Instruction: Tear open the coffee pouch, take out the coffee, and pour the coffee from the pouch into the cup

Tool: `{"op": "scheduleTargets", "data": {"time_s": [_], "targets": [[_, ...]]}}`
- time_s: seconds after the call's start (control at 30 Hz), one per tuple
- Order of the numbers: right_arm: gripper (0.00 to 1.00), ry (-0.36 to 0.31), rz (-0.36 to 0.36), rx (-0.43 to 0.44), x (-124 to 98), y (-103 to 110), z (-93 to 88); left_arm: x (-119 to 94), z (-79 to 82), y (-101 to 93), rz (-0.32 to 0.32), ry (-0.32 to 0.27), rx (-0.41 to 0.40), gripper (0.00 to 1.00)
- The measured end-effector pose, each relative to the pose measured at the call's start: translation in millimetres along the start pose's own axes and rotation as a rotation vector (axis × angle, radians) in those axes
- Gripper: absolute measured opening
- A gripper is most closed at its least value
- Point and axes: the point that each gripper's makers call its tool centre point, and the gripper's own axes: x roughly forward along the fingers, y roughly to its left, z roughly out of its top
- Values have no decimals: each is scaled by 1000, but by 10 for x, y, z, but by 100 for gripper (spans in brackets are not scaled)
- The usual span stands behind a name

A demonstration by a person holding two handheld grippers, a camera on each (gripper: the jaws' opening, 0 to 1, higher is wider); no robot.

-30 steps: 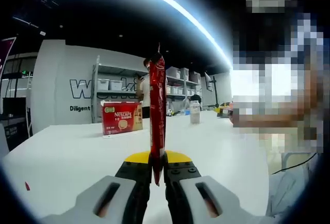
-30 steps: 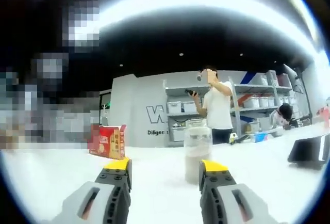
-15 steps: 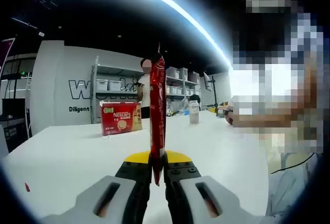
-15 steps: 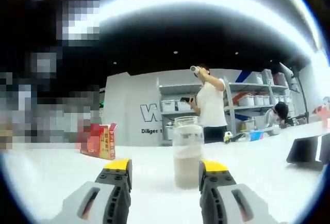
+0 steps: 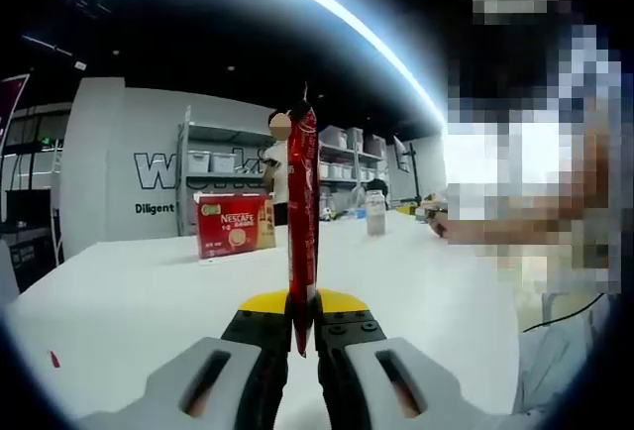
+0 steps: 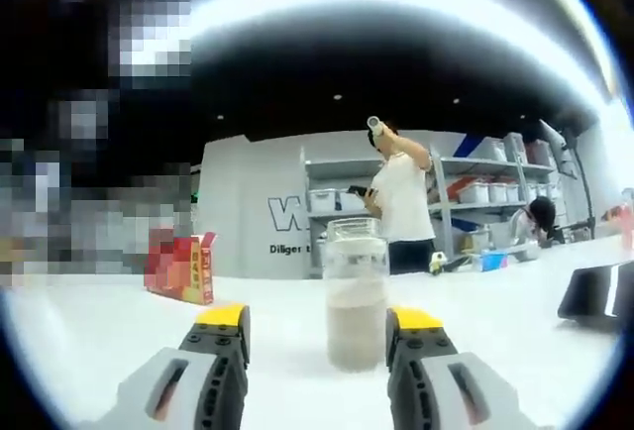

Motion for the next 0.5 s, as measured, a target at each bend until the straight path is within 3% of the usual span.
{"op": "scheduleTargets", "data": {"time_s": [0.5], "targets": [[61, 24, 10, -18, 189, -77, -75, 14, 15, 36, 14, -1, -14, 11]]}}
